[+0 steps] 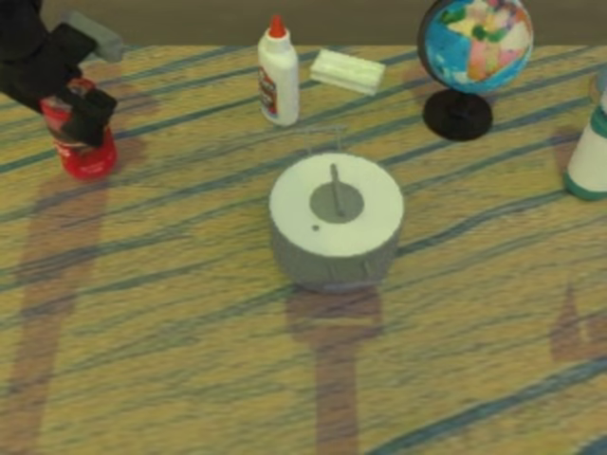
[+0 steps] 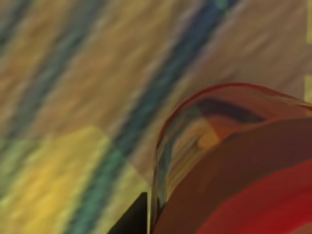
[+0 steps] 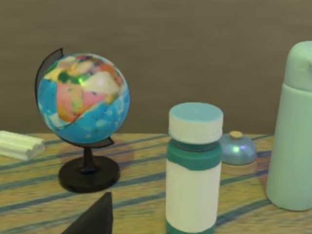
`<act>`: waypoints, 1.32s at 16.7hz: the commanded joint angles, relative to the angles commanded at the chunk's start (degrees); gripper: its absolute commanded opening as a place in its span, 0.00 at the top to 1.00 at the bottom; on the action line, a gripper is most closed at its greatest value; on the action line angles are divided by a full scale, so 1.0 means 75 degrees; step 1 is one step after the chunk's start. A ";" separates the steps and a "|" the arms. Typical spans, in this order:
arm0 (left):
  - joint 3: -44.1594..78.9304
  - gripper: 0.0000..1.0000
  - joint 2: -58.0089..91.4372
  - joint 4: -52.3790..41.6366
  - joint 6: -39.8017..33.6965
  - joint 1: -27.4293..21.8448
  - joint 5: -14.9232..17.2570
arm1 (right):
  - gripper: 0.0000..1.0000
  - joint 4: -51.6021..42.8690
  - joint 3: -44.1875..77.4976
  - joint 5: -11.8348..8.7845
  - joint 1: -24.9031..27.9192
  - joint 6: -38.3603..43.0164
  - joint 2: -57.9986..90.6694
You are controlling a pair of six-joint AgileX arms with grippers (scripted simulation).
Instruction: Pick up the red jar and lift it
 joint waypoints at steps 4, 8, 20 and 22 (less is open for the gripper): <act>-0.0861 1.00 -0.0882 -0.0050 0.0003 0.0043 -0.0014 | 0.00 0.0000 0.0000 0.0000 0.0000 0.0000 0.0000; -0.2421 1.00 -0.2660 -0.0165 0.0012 0.0131 -0.0028 | 0.00 0.0000 0.0000 0.0000 0.0000 0.0000 0.0000; -0.3690 1.00 -0.3913 -0.0187 -0.0236 0.0062 -0.0102 | 0.00 0.0000 0.0000 0.0000 0.0000 0.0000 0.0000; -0.3877 1.00 -0.3950 -0.0010 -0.0816 -0.0158 -0.0224 | 0.00 0.0000 0.0000 0.0000 0.0000 0.0000 0.0000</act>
